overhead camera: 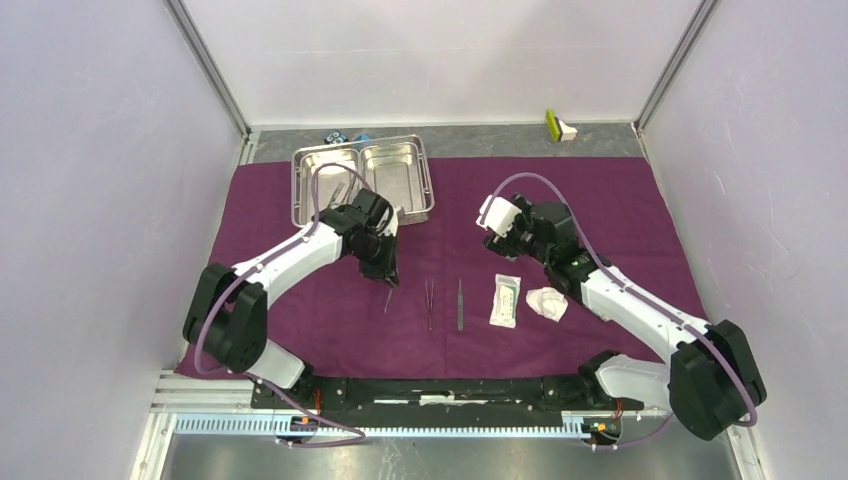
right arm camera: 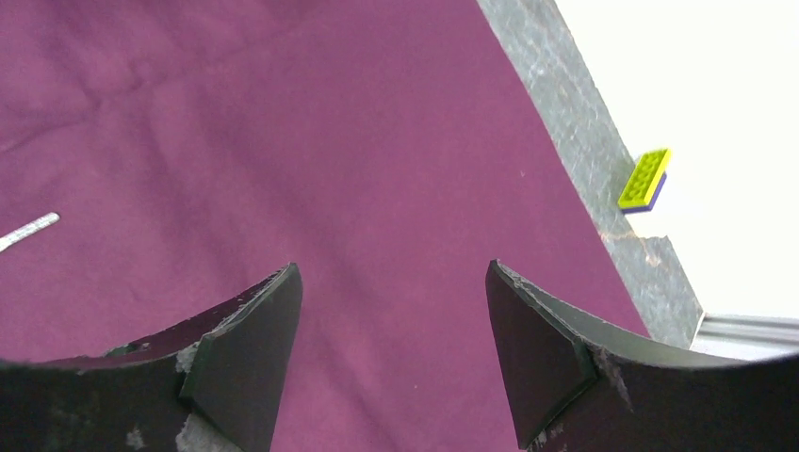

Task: Open and lay out the surgical kit
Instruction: Place the medical item in the surgical kit.

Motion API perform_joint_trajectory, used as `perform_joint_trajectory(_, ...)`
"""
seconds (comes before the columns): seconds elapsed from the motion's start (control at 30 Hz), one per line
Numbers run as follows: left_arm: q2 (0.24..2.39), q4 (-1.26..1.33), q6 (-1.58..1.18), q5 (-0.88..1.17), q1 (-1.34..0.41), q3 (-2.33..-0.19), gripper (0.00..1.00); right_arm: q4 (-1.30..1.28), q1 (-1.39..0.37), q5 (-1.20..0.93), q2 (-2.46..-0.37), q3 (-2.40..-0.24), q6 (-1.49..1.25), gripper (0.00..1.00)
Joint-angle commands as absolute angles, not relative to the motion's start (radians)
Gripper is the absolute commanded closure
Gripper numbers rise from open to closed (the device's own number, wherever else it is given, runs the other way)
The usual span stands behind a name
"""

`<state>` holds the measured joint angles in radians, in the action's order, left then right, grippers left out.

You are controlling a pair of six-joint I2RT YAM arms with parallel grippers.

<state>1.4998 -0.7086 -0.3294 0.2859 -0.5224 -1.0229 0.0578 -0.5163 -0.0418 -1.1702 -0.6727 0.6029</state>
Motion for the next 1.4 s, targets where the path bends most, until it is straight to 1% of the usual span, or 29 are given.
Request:
perform_joint_trajectory(0.0,1.516,-0.709,-0.428,0.285,-0.519,-1.025,0.98,0.107,-0.477,-0.037,-1.182,-0.652,0.597,0.22)
perform_joint_trajectory(0.2,1.6,-0.782,-0.548,0.33,-0.53,-1.075,0.98,0.123,-0.407,-0.044,-1.151,-0.626,0.599,0.22)
perform_joint_trajectory(0.47,1.69,-0.725,-0.614,0.34,-0.599,-1.105,0.98,0.15,-0.349,-0.087,-1.094,-0.579,0.61,0.22)
perform_joint_trajectory(0.67,1.716,-0.7,-0.642,0.304,-0.614,-1.123,0.98,0.155,-0.336,-0.106,-1.091,-0.57,0.608,0.22)
perform_joint_trajectory(1.03,1.769,-0.666,-0.725,0.3,-0.615,-1.129,0.98,0.157,-0.331,-0.119,-1.095,-0.563,0.613,0.22)
perform_joint_trajectory(1.37,1.776,-0.658,-0.739,0.296,-0.633,-1.11,0.98,0.156,-0.328,-0.119,-1.1,-0.56,0.617,0.22)
